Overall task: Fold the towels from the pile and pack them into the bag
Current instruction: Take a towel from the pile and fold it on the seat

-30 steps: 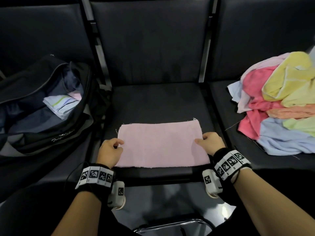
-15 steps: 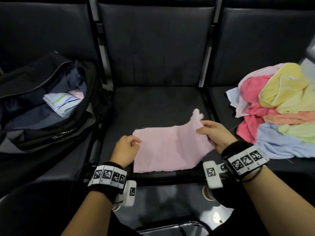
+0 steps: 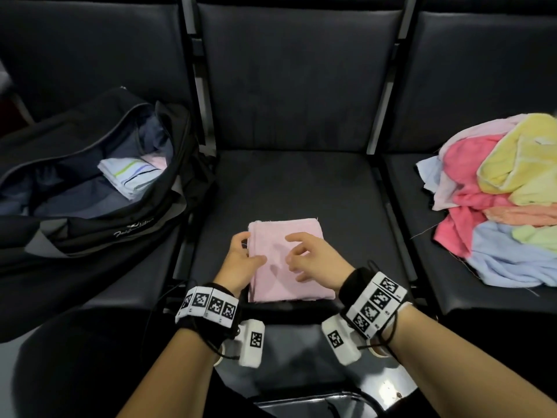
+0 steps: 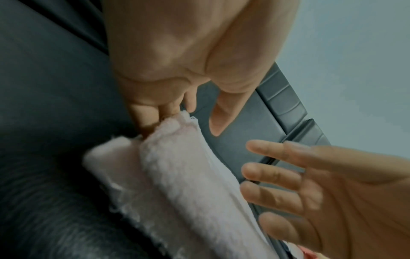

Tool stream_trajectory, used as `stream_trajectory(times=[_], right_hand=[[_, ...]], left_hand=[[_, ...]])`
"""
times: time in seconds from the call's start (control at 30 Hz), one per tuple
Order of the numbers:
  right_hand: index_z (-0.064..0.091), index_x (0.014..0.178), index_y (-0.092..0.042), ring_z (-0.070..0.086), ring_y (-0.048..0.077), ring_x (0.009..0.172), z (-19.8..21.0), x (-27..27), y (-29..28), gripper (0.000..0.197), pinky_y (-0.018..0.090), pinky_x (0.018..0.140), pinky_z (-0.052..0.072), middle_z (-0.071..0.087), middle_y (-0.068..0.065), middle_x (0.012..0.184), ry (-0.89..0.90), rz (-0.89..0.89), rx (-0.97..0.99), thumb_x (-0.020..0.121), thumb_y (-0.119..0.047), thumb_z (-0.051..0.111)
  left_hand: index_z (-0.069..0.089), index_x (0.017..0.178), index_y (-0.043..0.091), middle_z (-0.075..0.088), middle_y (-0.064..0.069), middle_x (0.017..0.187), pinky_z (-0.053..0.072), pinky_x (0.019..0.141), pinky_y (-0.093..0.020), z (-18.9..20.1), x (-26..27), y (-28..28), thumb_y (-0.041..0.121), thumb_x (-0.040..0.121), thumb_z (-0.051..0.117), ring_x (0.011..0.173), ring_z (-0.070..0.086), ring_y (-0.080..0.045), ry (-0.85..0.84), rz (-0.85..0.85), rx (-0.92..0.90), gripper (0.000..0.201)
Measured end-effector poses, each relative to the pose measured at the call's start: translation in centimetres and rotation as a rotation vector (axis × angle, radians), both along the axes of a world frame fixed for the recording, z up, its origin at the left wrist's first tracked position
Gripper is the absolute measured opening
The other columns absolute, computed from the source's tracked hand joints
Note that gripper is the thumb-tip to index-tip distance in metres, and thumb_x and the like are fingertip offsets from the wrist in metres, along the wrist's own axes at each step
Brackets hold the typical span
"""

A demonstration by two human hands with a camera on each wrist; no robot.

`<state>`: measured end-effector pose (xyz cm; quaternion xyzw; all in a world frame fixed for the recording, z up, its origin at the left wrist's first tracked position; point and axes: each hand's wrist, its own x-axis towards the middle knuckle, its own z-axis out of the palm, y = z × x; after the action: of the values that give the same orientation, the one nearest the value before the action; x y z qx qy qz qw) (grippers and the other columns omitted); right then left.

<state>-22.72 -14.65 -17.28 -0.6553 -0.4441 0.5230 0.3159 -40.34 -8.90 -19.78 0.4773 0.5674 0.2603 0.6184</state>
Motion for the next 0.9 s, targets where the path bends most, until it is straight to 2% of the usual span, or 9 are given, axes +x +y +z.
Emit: stream_trajectory(times=[0.1, 0.2, 0.37, 0.47, 0.53, 0.6, 0.67, 0.77, 0.9], right_hand=[[0.066, 0.115, -0.028, 0.064, 0.015, 0.076, -0.5, 1.7, -0.9, 0.032, 0.034, 0.074, 0.059, 0.067, -0.005, 0.095, -0.161, 0.041, 0.092, 0.085, -0.015, 0.065], [0.071, 0.102, -0.031, 0.064, 0.007, 0.084, -1.0, 2.5, -1.8, 0.025, 0.022, 0.085, 0.05, 0.068, -0.012, 0.099, -0.316, 0.134, 0.193, 0.083, -0.015, 0.068], [0.074, 0.109, -0.023, 0.058, 0.012, 0.099, -2.2, 2.4, -2.7, 0.028, 0.024, 0.093, 0.045, 0.062, -0.005, 0.108, -0.494, 0.413, 0.243, 0.081, -0.02, 0.073], [0.069, 0.119, -0.031, 0.046, 0.017, 0.107, -3.1, 2.0, -3.4, 0.038, 0.029, 0.093, 0.041, 0.053, -0.003, 0.116, -0.694, 0.58, 0.239, 0.081, -0.027, 0.071], [0.062, 0.125, -0.036, 0.043, 0.018, 0.109, -3.7, 1.7, -3.9, 0.048, 0.03, 0.086, 0.036, 0.049, -0.004, 0.12, -0.853, 0.645, 0.279, 0.079, -0.023, 0.065], [0.058, 0.123, -0.038, 0.045, 0.02, 0.107, -4.0, 1.3, -4.4, 0.052, 0.03, 0.078, 0.029, 0.049, -0.004, 0.117, -0.96, 0.649, 0.33, 0.076, -0.014, 0.058], [0.06, 0.117, -0.031, 0.05, 0.025, 0.103, -4.3, 0.9, -4.6, 0.047, 0.031, 0.075, 0.03, 0.054, -0.001, 0.114, -1.02, 0.62, 0.391, 0.077, -0.009, 0.05], [0.062, 0.117, -0.019, 0.051, 0.03, 0.103, -4.4, 1.1, -3.9, 0.037, 0.033, 0.077, 0.038, 0.056, 0.007, 0.115, -0.958, 0.562, 0.381, 0.085, -0.006, 0.049], [0.071, 0.107, -0.012, 0.059, 0.026, 0.098, -3.0, 2.2, -3.0, 0.028, 0.029, 0.086, 0.044, 0.061, 0.009, 0.104, -0.615, 0.362, 0.296, 0.085, -0.001, 0.06]], left_hand=[[0.054, 0.121, 0.017, 0.059, -0.017, 0.122, 0.054, 0.089, -0.04, -0.3, 0.1, -0.1, -0.011, 0.082, 0.062, 0.105, 0.061, -0.032, 0.148, -0.098, 0.107, 0.048], [0.065, 0.11, 0.015, 0.061, -0.015, 0.119, 0.051, 0.074, -0.027, -0.9, 0.1, 0.0, -0.013, 0.081, 0.061, 0.097, 0.062, -0.025, 0.226, -0.125, 0.17, 0.041], [0.063, 0.123, 0.014, 0.055, -0.009, 0.129, 0.047, 0.104, -0.039, -1.2, 0.0, 0.0, -0.01, 0.084, 0.061, 0.118, 0.056, -0.028, 0.361, -0.126, 0.252, 0.046], [0.059, 0.131, 0.016, 0.047, -0.004, 0.132, 0.045, 0.105, -0.037, -1.1, 0.0, -0.2, -0.007, 0.084, 0.06, 0.118, 0.054, -0.026, 0.456, -0.106, 0.338, 0.053], [0.063, 0.123, 0.022, 0.046, 0.004, 0.123, 0.043, 0.101, -0.03, -0.8, 0.1, -0.4, -0.003, 0.084, 0.058, 0.118, 0.048, -0.023, 0.537, -0.126, 0.436, 0.047], [0.069, 0.113, 0.025, 0.049, 0.011, 0.112, 0.038, 0.095, -0.024, -0.4, 0.4, -0.8, 0.003, 0.085, 0.059, 0.114, 0.044, -0.019, 0.596, -0.237, 0.547, 0.036], [0.071, 0.109, 0.027, 0.055, 0.013, 0.112, 0.039, 0.099, -0.028, 0.2, 1.2, -1.7, 0.017, 0.087, 0.062, 0.114, 0.046, -0.017, 0.626, -0.422, 0.586, 0.026], [0.068, 0.111, 0.034, 0.054, 0.018, 0.119, 0.035, 0.093, -0.033, 0.2, 2.2, -3.4, 0.052, 0.079, 0.061, 0.115, 0.045, -0.014, 0.811, -0.655, 0.572, 0.037], [0.057, 0.12, 0.037, 0.05, 0.013, 0.122, 0.037, 0.093, -0.034, -0.1, 2.6, -3.9, 0.042, 0.073, 0.068, 0.115, 0.045, -0.017, 0.939, -0.697, 0.628, 0.049]])
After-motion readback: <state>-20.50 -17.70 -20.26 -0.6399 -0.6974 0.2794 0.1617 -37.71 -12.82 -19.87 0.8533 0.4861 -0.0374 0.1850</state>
